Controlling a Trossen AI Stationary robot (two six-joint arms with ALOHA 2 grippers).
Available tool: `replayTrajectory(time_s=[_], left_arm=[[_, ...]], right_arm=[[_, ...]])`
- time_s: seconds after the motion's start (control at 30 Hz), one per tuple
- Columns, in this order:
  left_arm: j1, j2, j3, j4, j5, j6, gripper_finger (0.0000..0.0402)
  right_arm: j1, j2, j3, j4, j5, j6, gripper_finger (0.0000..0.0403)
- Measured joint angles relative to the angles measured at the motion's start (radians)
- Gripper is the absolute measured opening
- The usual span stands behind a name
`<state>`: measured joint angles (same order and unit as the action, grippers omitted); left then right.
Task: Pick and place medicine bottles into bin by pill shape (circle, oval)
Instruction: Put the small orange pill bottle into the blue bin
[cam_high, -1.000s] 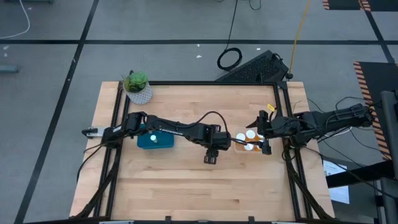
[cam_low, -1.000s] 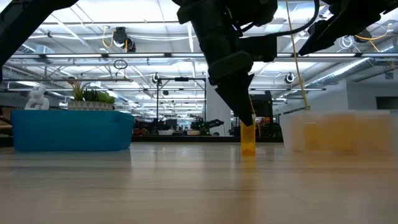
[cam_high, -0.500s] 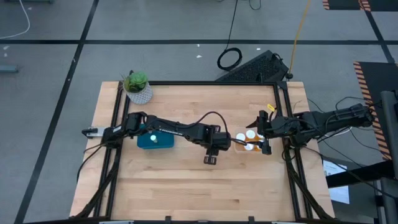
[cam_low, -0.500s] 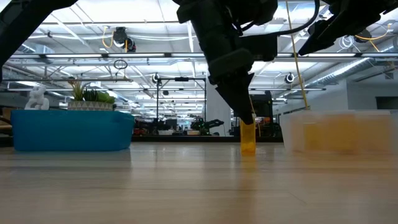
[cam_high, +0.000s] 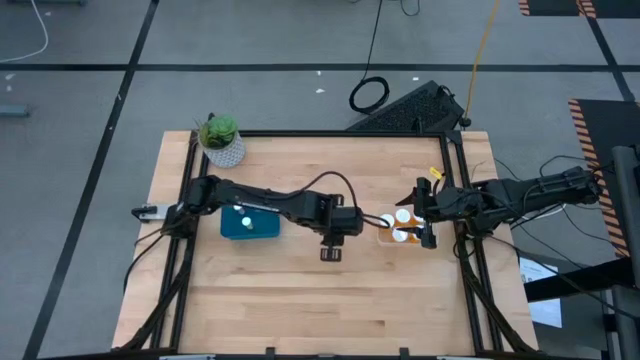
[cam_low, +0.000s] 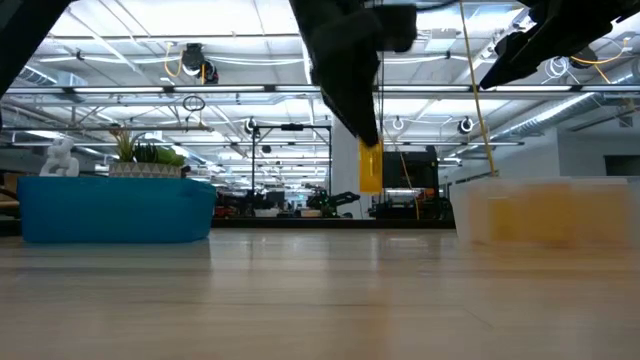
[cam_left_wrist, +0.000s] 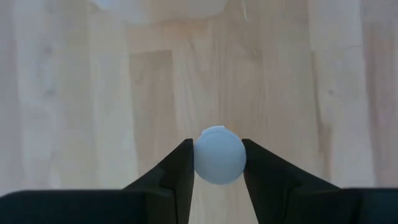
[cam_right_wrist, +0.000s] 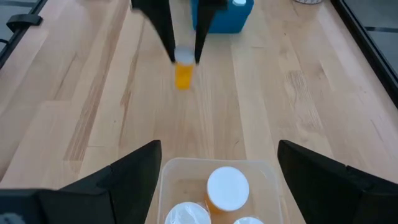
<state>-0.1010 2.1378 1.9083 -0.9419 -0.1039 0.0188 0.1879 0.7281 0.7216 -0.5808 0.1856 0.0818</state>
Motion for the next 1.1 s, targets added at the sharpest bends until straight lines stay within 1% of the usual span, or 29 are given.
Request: replayTrajectory(time_s=[0.17,0.27,0.43,0.6,0.73,0.8,0.9,1.0,1.1], left_arm=[[-0.008,-0.083,0.000,-0.071,-0.027,-0.040,0.0125],[-0.013,-0.125,0.000,-0.146,-0.056,-0.066,0.0125],[-0.026,-0.188,0.000,-0.264,-0.072,-0.116,0.0125],[-0.055,-0.228,0.000,-0.393,-0.135,-0.195,0.0125],[-0.077,-0.269,-0.016,-0.448,-0.186,-0.255,0.0125],[-0.086,-0.297,-0.048,-0.454,-0.203,-0.284,0.0125],[-0.100,-0.363,-0.131,-0.446,-0.232,-0.342,0.0124],[-0.116,-0.441,-0.247,-0.433,-0.264,-0.422,0.0124],[-0.129,-0.525,-0.371,-0.375,-0.290,-0.490,0.0124]], right_arm=[[0.000,0.000,0.000,-0.001,-0.001,0.000,0.0313],[0.000,0.000,0.000,0.000,-0.003,0.000,0.0313],[0.000,0.000,0.000,0.000,-0.003,0.001,0.0313],[0.000,0.000,0.000,-0.001,-0.003,0.003,0.0313],[0.000,0.000,0.000,0.001,-0.003,0.009,0.0313],[0.000,0.000,0.000,0.000,-0.003,0.011,0.0313],[0.000,0.000,0.000,0.001,-0.003,0.014,0.0313],[0.000,0.000,0.000,0.005,-0.003,0.015,0.0313],[0.000,0.001,0.000,0.006,0.000,0.026,0.0313]])
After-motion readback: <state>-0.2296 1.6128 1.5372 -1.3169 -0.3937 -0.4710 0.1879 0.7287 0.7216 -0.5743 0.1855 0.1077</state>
